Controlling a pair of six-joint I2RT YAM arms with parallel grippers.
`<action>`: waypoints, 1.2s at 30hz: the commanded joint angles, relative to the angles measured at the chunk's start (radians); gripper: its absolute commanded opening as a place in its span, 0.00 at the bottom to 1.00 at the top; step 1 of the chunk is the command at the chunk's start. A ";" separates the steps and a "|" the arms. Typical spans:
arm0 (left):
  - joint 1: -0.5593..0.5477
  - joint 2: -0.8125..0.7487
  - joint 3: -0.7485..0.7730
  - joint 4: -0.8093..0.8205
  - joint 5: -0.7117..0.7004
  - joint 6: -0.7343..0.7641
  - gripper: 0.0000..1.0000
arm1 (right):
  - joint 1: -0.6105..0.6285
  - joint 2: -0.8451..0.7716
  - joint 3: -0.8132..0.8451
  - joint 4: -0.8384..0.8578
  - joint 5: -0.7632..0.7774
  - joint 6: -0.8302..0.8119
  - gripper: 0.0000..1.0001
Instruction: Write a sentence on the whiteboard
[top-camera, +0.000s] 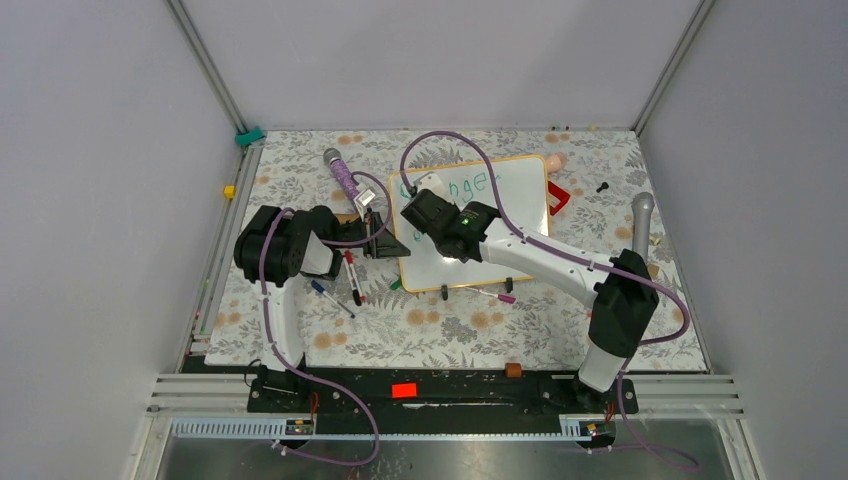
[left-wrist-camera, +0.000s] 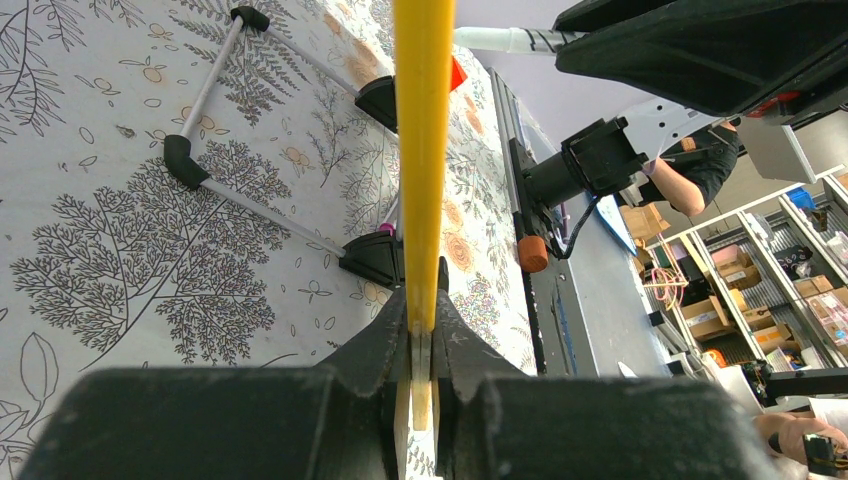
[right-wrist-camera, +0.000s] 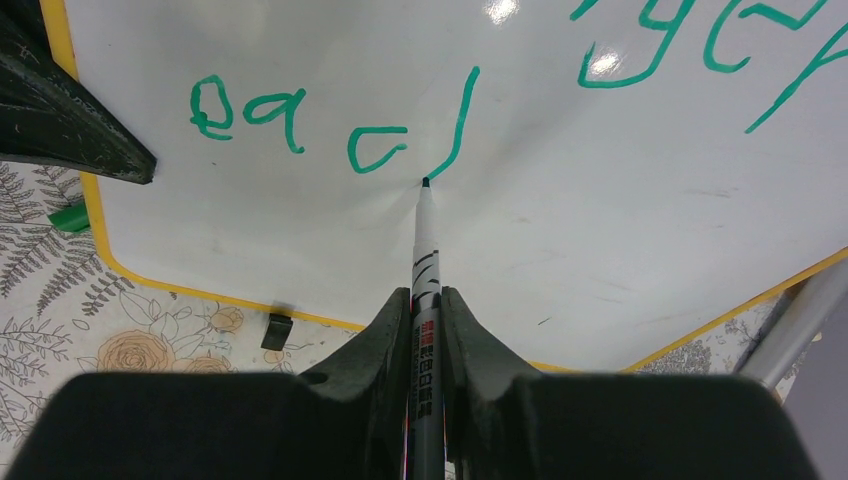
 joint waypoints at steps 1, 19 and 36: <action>0.002 0.014 -0.001 -0.005 0.039 -0.003 0.00 | -0.004 0.002 0.013 0.012 0.027 0.001 0.00; 0.002 0.014 0.000 -0.004 0.039 -0.003 0.00 | -0.046 0.050 0.124 -0.005 0.037 -0.043 0.00; 0.002 0.013 -0.001 -0.005 0.039 -0.003 0.00 | -0.065 -0.012 0.051 -0.005 0.053 -0.037 0.00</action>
